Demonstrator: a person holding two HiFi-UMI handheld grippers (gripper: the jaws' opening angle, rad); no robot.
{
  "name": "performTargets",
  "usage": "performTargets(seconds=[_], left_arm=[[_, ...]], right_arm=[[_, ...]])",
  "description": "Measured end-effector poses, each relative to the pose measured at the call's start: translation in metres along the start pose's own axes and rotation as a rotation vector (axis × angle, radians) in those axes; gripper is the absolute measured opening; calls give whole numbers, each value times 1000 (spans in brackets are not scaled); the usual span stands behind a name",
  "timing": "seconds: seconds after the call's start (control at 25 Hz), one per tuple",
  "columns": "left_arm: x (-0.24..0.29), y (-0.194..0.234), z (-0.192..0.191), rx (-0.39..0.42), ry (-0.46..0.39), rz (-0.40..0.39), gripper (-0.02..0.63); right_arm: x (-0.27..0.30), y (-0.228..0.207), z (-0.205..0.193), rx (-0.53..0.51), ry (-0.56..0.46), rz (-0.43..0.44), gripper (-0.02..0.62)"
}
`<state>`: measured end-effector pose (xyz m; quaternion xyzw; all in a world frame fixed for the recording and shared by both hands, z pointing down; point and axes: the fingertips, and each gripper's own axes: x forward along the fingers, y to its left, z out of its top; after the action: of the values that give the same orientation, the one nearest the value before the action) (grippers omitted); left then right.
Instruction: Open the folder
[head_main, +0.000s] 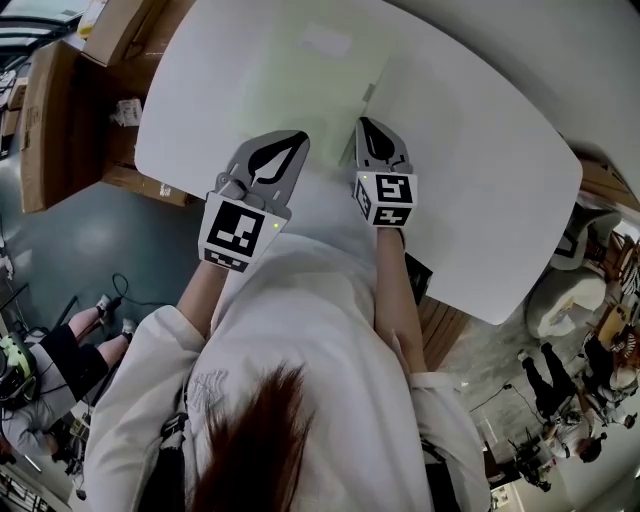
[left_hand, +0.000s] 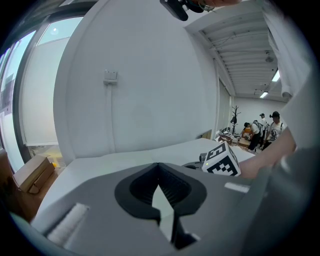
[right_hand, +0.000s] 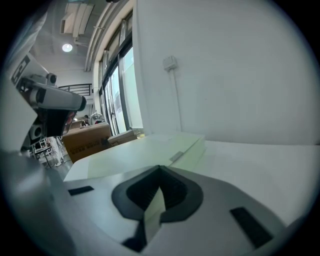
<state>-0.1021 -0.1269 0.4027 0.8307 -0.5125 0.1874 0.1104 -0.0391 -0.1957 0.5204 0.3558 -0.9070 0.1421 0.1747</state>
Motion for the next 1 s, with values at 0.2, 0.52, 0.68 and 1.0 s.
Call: performTargets(seconds=[0.2,0.52,0.68,1.0], left_arm=[[1,-9,-3,74,-15,-19,8],[14,-31,-48,543,187,-51,9],[22,-44,-72,761,270,-119,91],[39,-65,-108,911,377,-228,126]], right_arm=[[0,0,0,15,-13,-4,5],[0,-2,0,39,-8,-18,5],[1,-1,0,51,-9,-23,5],[0,-1,-1,63,-12,-30,5]])
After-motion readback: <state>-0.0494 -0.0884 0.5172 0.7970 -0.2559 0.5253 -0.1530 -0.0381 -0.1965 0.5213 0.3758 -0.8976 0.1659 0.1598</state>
